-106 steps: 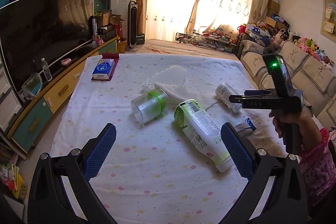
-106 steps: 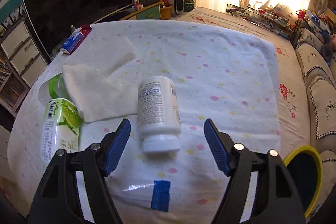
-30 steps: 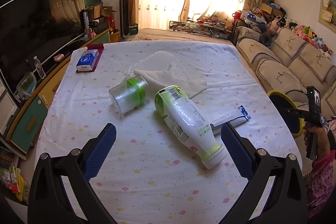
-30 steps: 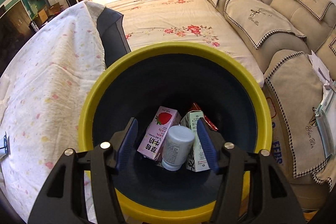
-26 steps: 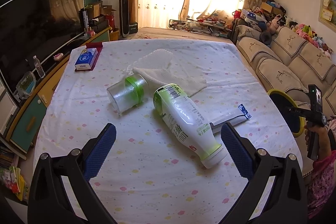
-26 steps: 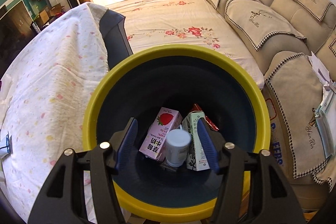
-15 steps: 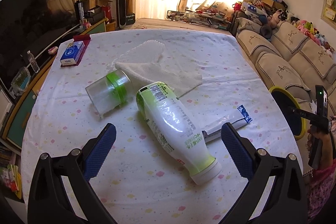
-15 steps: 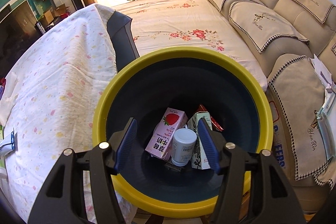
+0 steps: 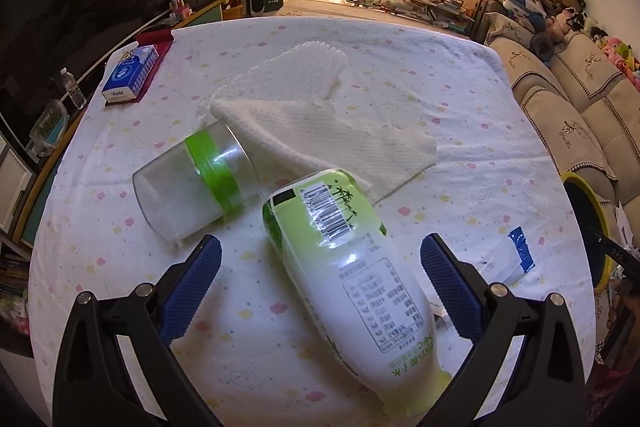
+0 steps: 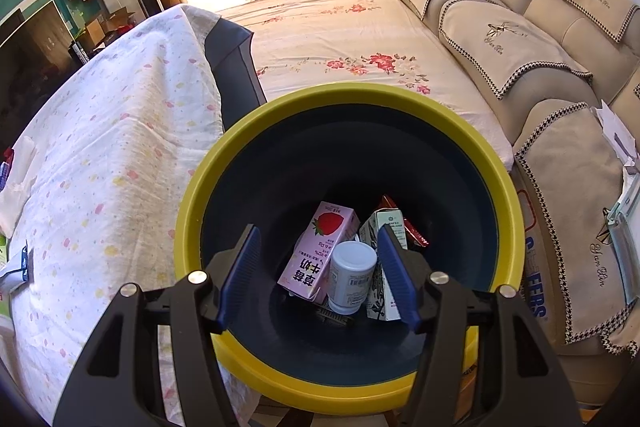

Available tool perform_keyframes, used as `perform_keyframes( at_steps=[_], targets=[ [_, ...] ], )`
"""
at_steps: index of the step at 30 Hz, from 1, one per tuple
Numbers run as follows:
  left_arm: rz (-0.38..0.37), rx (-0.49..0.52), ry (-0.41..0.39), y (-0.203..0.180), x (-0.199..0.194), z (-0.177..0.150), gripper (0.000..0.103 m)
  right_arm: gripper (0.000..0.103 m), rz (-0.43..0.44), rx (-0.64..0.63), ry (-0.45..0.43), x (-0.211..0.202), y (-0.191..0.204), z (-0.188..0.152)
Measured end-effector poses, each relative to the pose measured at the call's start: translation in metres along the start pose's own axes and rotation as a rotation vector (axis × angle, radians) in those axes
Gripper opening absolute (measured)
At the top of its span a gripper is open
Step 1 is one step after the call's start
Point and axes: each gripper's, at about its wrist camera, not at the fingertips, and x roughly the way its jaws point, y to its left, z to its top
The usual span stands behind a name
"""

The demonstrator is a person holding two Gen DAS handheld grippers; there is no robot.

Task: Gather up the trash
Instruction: 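Grasp the green-labelled white plastic bottle with the left gripper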

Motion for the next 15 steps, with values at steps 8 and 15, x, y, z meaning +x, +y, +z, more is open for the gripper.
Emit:
perform_keyframes(
  at_steps=[8, 15],
  targets=[
    [-0.021, 0.051, 0.059, -0.005, 0.014, 0.005, 0.087, 0.058, 0.007, -0.012, 0.013, 0.004, 0.007, -0.001],
    [-0.040, 0.178, 0.092, -0.012, 0.012, 0.006, 0.081, 0.059, 0.009, -0.026, 0.016, 0.003, 0.011, -0.002]
  ],
)
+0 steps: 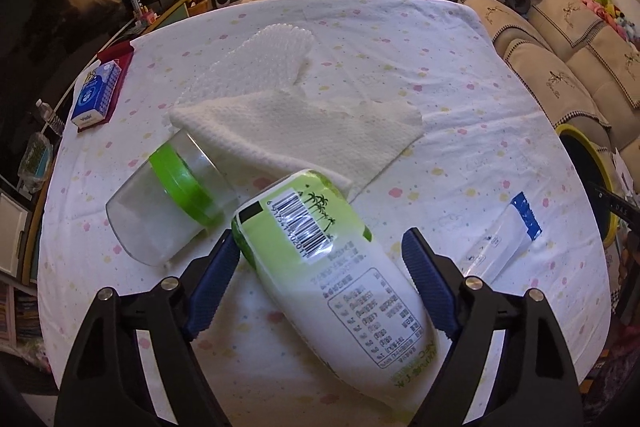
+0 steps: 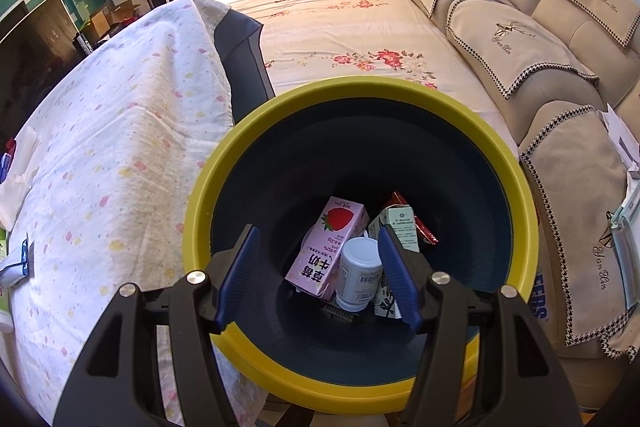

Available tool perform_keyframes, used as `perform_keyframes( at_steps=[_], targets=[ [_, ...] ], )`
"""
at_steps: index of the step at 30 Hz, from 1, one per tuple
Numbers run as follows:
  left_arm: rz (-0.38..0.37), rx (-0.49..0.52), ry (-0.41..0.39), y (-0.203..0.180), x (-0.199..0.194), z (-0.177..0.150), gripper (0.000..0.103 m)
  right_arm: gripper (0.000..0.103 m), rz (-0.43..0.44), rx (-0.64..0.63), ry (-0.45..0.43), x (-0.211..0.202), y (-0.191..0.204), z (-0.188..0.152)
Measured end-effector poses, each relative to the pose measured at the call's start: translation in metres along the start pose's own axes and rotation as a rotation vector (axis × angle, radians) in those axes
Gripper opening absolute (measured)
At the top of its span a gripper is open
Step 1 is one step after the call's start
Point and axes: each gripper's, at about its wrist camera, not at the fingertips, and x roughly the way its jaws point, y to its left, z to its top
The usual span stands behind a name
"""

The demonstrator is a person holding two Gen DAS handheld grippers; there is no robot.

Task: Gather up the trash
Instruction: 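Grasp the green-labelled white plastic bottle with the left gripper, then carry the plastic bottle over the yellow bin and open the left gripper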

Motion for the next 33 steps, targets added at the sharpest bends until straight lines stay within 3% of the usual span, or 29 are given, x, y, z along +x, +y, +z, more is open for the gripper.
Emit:
perform_keyframes(
  at_steps=[6, 9, 12, 13, 16, 18, 21, 33],
  targets=[
    [-0.034, 0.101, 0.056, 0.004, -0.006, -0.009, 0.082, 0.060, -0.005, -0.001, 0.003, 0.000, -0.001, 0.001],
    [0.031, 0.105, 0.065, 0.008, -0.004, -0.010, 0.095, 0.061, -0.005, -0.008, 0.005, -0.001, 0.002, 0.002],
    [0.023, 0.074, 0.079, 0.012, -0.001, -0.011, 0.095, 0.062, -0.002, -0.020, 0.006, -0.003, 0.005, 0.002],
    [0.016, 0.059, 0.083, 0.013, 0.001, -0.012, 0.094, 0.062, -0.001, -0.024, 0.006, -0.003, 0.006, 0.002],
    [-0.028, 0.044, 0.087, 0.014, 0.002, -0.014, 0.076, 0.062, -0.002, -0.030, 0.005, -0.005, 0.007, 0.003],
    [-0.053, 0.059, 0.071, 0.011, -0.004, -0.016, 0.065, 0.062, -0.003, -0.032, 0.005, -0.006, 0.007, 0.003],
    [-0.114, 0.094, 0.010, 0.005, -0.026, -0.019, 0.060, 0.062, -0.006, -0.032, 0.006, -0.006, 0.006, 0.003],
    [-0.168, 0.207, -0.250, -0.018, -0.129, -0.031, 0.055, 0.062, 0.000, -0.037, 0.002, -0.009, 0.006, 0.001]
  ],
)
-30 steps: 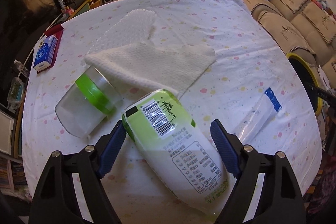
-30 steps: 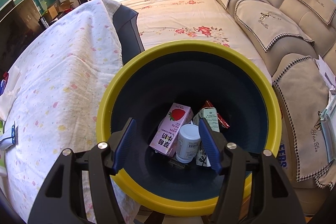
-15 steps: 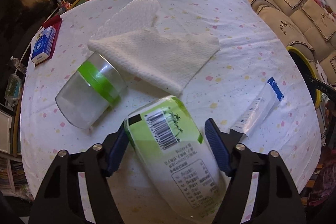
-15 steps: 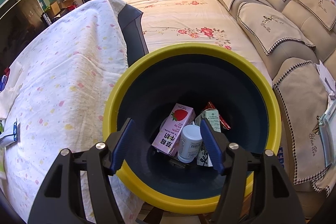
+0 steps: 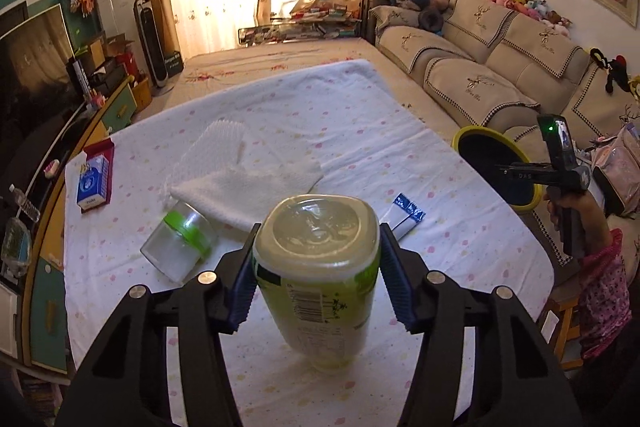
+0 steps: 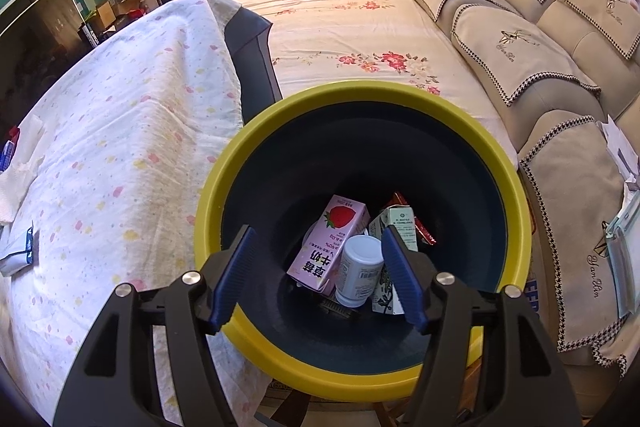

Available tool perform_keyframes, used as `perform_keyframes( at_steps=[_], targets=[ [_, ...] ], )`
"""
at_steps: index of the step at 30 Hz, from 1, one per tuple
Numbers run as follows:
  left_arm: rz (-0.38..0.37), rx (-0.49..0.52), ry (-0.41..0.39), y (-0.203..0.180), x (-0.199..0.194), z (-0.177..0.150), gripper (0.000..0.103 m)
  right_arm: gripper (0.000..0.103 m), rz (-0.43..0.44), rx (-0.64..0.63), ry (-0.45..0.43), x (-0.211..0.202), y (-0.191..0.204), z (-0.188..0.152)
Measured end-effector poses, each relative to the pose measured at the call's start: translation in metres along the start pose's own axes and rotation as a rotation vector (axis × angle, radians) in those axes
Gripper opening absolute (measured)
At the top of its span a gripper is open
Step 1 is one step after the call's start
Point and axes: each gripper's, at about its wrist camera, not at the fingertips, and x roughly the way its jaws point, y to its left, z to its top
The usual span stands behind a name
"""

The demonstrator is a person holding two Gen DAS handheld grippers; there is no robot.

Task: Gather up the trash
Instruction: 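Carry the plastic bottle over the yellow bin and open the left gripper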

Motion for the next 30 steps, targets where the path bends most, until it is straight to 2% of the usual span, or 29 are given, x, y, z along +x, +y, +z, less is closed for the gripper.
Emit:
perform_keyframes(
  at_steps=[7, 18, 26, 30],
  targets=[
    [0.015, 0.040, -0.057, -0.015, -0.018, 0.003, 0.054, 0.062, 0.004, -0.001, -0.015, -0.007, -0.001, -0.001],
    [0.029, 0.055, -0.077, -0.024, -0.033, 0.010, 0.054, 0.062, 0.007, -0.001, -0.026, -0.012, -0.001, -0.002],
    [-0.020, 0.091, -0.135, -0.039, -0.063, 0.036, 0.054, 0.062, 0.013, 0.002, -0.044, -0.021, -0.003, -0.002],
    [-0.081, 0.126, -0.166, -0.059, -0.067, 0.058, 0.054, 0.062, 0.013, 0.011, -0.058, -0.028, -0.008, -0.002]
  ],
)
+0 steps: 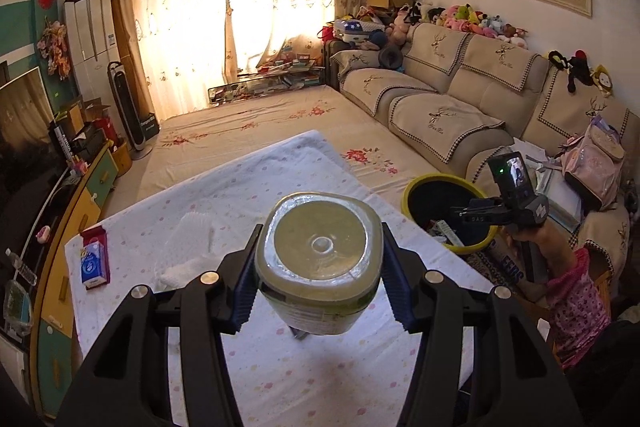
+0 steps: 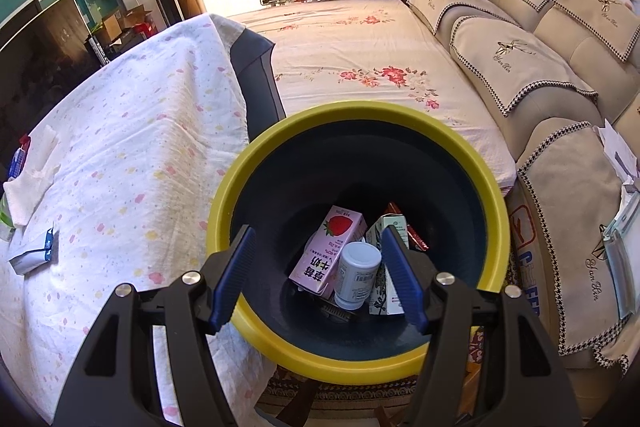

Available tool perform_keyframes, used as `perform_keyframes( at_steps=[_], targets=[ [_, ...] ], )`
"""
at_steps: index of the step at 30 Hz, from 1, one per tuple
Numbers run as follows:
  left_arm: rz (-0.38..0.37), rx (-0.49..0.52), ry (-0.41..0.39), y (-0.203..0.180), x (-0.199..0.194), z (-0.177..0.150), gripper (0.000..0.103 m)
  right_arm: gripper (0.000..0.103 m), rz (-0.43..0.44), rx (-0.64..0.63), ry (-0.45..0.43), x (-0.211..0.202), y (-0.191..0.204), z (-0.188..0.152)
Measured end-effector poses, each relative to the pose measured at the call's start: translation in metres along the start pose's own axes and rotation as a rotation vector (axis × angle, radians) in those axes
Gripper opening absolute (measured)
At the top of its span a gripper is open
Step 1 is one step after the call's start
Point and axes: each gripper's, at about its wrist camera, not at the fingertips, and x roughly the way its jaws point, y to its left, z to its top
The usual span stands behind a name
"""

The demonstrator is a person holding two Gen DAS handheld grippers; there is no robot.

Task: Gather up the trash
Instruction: 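Carry the plastic bottle over the yellow bin and open the left gripper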

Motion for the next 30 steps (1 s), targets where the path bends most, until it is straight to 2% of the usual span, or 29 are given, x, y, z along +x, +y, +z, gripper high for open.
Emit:
perform_keyframes(
  at_steps=[6, 16, 20, 24, 29, 30],
  targets=[
    [-0.112, 0.081, -0.013, -0.040, 0.037, 0.038, 0.054, 0.062, -0.019, 0.016, -0.032, -0.019, -0.018, -0.004],
    [-0.288, 0.203, 0.048, -0.136, 0.159, 0.088, 0.054, 0.062, -0.064, 0.095, -0.071, -0.045, -0.069, -0.020],
    [-0.331, 0.229, 0.115, -0.177, 0.225, 0.090, 0.054, 0.062, -0.076, 0.124, -0.059, -0.043, -0.084, -0.025],
    [-0.337, 0.233, 0.206, -0.204, 0.290, 0.078, 0.054, 0.062, -0.082, 0.148, -0.045, -0.038, -0.097, -0.031],
    [-0.336, 0.218, 0.312, -0.222, 0.346, 0.061, 0.054, 0.062, -0.082, 0.165, -0.033, -0.033, -0.104, -0.036],
    [-0.331, 0.209, 0.322, -0.223, 0.351, 0.059, 0.057, 0.062, -0.082, 0.165, -0.032, -0.033, -0.104, -0.037]
  ],
)
